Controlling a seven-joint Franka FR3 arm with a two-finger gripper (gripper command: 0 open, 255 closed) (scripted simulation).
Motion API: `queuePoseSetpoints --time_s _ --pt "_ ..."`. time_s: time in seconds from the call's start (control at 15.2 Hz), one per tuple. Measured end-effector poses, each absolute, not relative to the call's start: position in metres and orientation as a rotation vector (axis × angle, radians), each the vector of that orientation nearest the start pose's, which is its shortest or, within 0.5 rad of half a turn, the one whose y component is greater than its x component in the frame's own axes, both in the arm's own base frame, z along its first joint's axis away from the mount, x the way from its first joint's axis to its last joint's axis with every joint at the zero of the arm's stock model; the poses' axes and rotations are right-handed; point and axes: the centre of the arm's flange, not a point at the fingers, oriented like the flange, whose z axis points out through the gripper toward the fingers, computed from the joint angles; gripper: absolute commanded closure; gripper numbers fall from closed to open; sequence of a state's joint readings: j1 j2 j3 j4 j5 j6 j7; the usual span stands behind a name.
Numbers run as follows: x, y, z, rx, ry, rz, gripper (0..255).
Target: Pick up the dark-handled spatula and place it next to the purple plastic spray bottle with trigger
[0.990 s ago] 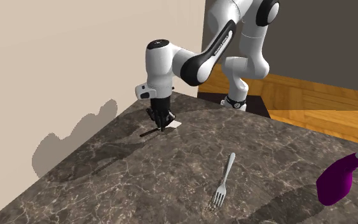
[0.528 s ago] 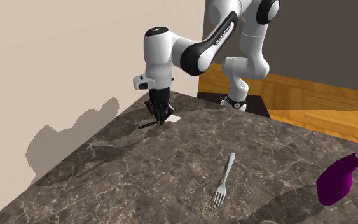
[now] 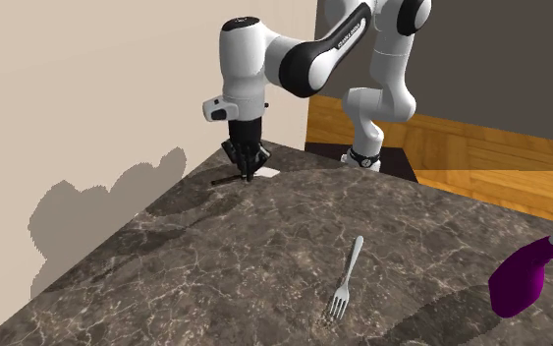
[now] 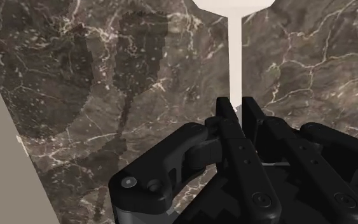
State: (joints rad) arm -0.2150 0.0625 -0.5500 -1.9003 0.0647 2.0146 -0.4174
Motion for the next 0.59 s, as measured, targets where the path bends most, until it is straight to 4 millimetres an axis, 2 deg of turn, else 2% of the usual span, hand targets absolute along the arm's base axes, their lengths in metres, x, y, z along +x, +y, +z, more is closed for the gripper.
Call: queuePoseSetpoints --time_s 0.59 --pt "0.425 -0.394 0.522 -3.098 0.582 -0.104 255"
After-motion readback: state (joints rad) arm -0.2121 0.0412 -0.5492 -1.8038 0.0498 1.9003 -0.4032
